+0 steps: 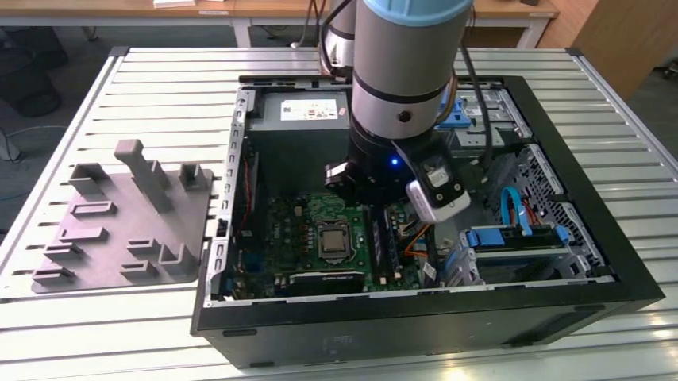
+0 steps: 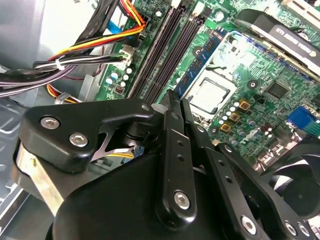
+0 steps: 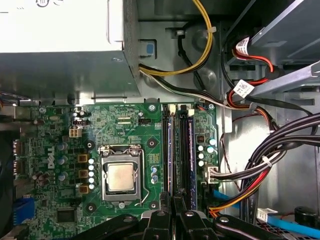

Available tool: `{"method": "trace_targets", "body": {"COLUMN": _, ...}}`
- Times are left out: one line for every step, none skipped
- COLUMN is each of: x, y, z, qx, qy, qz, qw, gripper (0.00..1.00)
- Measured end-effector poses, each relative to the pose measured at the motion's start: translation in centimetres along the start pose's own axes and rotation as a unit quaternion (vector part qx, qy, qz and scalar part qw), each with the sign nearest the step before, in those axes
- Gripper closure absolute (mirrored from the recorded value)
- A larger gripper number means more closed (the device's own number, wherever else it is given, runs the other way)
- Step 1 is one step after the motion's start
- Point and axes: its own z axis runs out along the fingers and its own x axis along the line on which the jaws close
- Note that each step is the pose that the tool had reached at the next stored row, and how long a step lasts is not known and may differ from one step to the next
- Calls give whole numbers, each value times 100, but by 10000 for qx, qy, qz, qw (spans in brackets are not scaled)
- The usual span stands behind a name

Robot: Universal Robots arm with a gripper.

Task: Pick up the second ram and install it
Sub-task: 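Insert the second ram into the second slot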

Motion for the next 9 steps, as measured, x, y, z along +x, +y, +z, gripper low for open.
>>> {"method": "trace_targets", "body": {"x": -1, "y": 0, "z": 9, "qx": 0, "qy": 0, "qz": -1, "qw": 10000, "gripper": 86}}
{"method": "trace_targets", "body": {"x": -2, "y": -1, "z": 17, "qx": 0, "qy": 0, "qz": 0, "qw": 10000, "gripper": 86}}
{"method": "trace_targets", "body": {"x": -3, "y": -1, "z": 25, "qx": 0, "qy": 0, "qz": 0, "qw": 10000, "gripper": 86}}
{"method": "trace_targets", "body": {"x": -5, "y": -1, "z": 33, "qx": 0, "qy": 0, "qz": -1, "qw": 10000, "gripper": 86}}
{"method": "trace_targets", "body": {"x": -6, "y": -2, "z": 41, "qx": 0, "qy": 0, "qz": -1, "qw": 10000, "gripper": 86}}
{"method": "trace_targets", "body": {"x": -7, "y": -2, "z": 48, "qx": 0, "qy": 0, "qz": 0, "qw": 10000, "gripper": 86}}
{"method": "trace_targets", "body": {"x": -7, "y": -2, "z": 54, "qx": 0, "qy": 0, "qz": 0, "qw": 10000, "gripper": 86}}
{"method": "trace_targets", "body": {"x": -8, "y": -2, "z": 60, "qx": 0, "qy": 0, "qz": 0, "qw": 10000, "gripper": 86}}
{"method": "trace_targets", "body": {"x": -8, "y": -3, "z": 65, "qx": 0, "qy": 0, "qz": 0, "qw": 10000, "gripper": 86}}
